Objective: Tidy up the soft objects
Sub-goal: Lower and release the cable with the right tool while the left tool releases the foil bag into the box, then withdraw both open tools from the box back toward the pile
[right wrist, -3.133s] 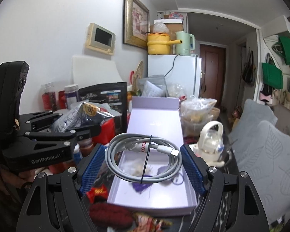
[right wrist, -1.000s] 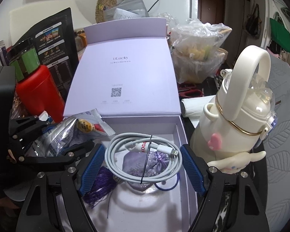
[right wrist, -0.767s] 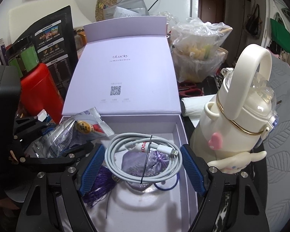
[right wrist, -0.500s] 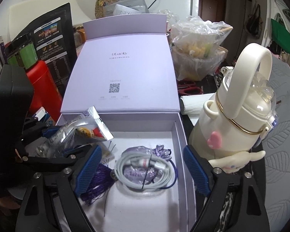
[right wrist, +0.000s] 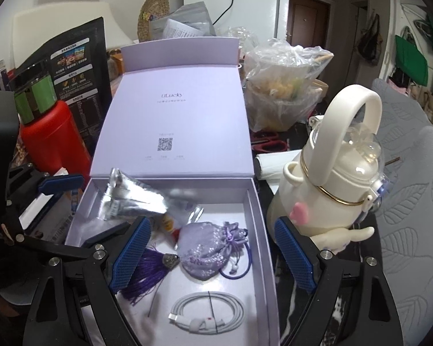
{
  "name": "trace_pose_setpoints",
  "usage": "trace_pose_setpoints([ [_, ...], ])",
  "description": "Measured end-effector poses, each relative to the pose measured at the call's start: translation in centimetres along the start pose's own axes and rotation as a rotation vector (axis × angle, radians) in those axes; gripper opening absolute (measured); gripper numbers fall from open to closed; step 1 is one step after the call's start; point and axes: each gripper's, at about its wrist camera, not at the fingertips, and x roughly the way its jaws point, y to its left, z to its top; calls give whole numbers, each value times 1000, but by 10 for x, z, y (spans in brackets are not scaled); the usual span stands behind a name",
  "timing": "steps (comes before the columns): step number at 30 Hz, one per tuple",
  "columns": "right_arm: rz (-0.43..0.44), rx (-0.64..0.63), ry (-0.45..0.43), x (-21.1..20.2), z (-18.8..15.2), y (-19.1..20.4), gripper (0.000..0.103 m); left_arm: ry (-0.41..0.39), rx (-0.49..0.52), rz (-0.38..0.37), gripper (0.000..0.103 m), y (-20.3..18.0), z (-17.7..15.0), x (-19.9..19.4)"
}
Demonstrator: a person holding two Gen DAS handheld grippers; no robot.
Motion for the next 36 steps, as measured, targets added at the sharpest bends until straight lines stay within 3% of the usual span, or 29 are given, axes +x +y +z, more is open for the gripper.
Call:
trace_pose_setpoints([
  [20,-35,-2,-155,-109,-3,19,88,-147,-60,18,79,14,-20,-107],
  [36,-46,-43,-276,-196,-31,53,88,-286,-71,12,79,17,-57,-195],
])
